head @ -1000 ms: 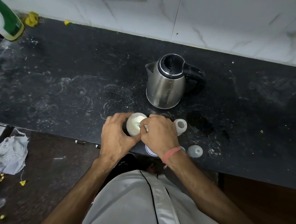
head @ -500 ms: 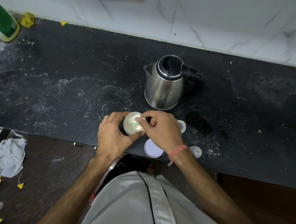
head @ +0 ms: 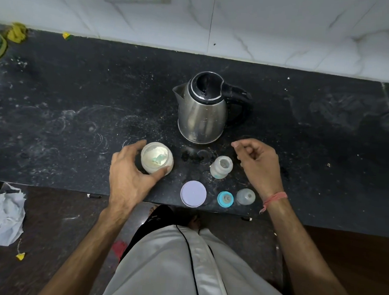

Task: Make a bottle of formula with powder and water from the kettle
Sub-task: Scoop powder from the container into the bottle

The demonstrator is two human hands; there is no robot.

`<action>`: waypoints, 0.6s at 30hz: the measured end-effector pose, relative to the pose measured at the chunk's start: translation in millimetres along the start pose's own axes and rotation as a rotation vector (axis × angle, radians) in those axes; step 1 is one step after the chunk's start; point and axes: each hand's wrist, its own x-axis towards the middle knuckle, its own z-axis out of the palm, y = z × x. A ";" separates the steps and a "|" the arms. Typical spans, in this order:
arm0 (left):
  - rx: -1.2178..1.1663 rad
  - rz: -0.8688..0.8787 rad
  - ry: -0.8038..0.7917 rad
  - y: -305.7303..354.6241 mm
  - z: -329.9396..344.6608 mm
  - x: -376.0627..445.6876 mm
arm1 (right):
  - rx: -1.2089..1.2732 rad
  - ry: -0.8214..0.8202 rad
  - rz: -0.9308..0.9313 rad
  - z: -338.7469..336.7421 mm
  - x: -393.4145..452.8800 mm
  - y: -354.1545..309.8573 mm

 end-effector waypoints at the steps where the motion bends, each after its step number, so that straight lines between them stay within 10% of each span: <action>1: 0.014 0.009 0.012 4.0 0.3 -1.7 | 0.003 0.006 0.002 -0.7 -0.8 1.6; 7: 0.084 0.331 0.163 60.0 17.0 -27.7 | 0.022 0.013 0.027 1.7 -6.0 5.4; 18: -0.105 0.372 -0.410 93.1 103.3 -24.0 | -0.035 -0.002 0.037 1.9 -20.9 12.8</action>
